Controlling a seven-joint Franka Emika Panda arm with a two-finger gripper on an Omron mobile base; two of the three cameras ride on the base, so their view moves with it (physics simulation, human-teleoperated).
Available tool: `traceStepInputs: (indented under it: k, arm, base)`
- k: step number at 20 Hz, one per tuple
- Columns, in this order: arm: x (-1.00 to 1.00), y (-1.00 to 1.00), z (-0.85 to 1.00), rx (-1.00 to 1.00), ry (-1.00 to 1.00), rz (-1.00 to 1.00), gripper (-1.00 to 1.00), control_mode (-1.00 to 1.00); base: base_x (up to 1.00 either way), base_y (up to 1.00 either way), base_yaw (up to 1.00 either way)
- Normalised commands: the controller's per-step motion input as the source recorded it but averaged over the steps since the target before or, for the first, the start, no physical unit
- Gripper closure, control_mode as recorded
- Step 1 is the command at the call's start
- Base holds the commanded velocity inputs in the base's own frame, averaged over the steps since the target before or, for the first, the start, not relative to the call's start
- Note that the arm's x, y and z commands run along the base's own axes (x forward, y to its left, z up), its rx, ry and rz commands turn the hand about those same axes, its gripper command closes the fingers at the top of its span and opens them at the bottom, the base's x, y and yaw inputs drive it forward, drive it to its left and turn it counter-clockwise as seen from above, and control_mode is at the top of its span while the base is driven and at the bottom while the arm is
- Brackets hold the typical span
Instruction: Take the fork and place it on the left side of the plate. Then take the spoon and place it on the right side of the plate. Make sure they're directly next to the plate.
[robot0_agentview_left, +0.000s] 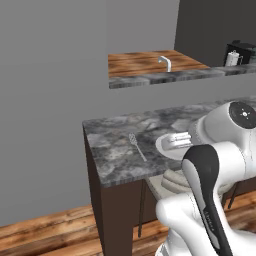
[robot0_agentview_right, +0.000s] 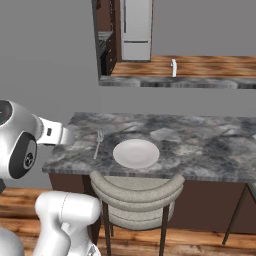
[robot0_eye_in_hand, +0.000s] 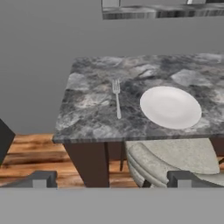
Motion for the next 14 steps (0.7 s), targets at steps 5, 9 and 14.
traceStepInputs:
  k: [5, 9, 14]
  arm:
    - [-0.18, -0.07, -0.15, 0.00, -0.04, 0.00, -1.00, 1.00]
    - [0.00, 0.00, 0.00, 0.00, 0.00, 0.00, -1.00, 1.00]
    - [0.00, 0.00, 0.00, 0.00, 0.00, 0.00, -1.00, 1.00]
  base:
    - [-0.25, -0.22, -0.03]
    - [-0.73, -0.88, -0.13]
    - [-0.58, -1.00, -0.13]
